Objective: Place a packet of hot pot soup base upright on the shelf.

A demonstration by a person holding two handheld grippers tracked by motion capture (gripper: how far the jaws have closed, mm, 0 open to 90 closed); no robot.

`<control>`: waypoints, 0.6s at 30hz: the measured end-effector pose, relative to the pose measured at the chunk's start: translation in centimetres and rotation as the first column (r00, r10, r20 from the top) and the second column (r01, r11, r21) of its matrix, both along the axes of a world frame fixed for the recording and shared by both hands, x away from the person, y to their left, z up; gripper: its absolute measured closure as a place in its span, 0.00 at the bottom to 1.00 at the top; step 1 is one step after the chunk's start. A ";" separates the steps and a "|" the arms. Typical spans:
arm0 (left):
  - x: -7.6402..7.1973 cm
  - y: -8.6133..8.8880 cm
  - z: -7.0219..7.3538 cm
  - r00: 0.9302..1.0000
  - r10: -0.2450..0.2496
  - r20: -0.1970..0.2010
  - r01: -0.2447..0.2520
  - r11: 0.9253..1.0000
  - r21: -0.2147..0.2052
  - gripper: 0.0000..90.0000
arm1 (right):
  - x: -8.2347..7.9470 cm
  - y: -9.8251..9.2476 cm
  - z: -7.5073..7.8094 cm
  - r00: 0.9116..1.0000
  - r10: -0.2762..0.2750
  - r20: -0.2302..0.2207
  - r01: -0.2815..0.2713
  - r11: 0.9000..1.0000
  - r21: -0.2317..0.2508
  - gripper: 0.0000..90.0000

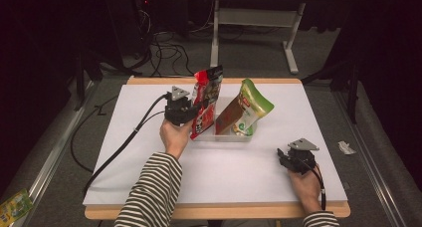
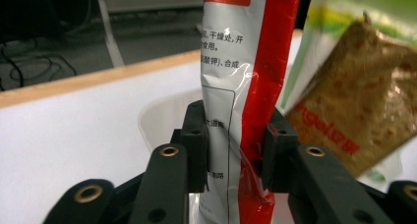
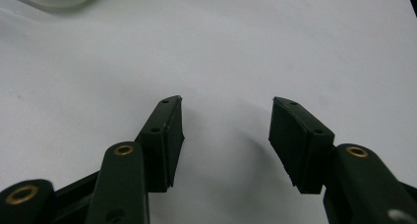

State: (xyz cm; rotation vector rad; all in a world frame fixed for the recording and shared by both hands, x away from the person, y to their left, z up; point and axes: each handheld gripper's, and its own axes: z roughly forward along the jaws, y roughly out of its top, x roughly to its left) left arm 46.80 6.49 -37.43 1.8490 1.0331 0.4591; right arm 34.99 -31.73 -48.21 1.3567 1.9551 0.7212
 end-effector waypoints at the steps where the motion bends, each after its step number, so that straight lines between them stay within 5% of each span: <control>1: 0.2 0.2 0.2 0.999 -0.014 -0.035 0.015 1.000 0.004 0.75 | 0.0 0.0 0.0 1.000 0.001 -0.001 -0.001 1.000 0.000 0.52; 6: 1.3 0.3 1.5 0.990 -0.059 -0.129 0.065 0.997 0.049 0.69 | 0.0 0.0 0.0 1.000 0.001 -0.002 -0.001 1.000 0.002 0.52; 11: 2.7 0.0 2.6 0.967 -0.090 -0.237 0.119 0.987 0.110 0.64 | 0.0 0.0 0.0 1.000 0.001 -0.001 -0.001 1.000 0.001 0.52; 18: 0.7 0.5 2.5 0.960 -0.130 -0.248 0.184 0.962 0.204 0.61 | 0.0 0.1 0.0 1.000 -0.003 0.003 0.003 1.000 -0.001 0.52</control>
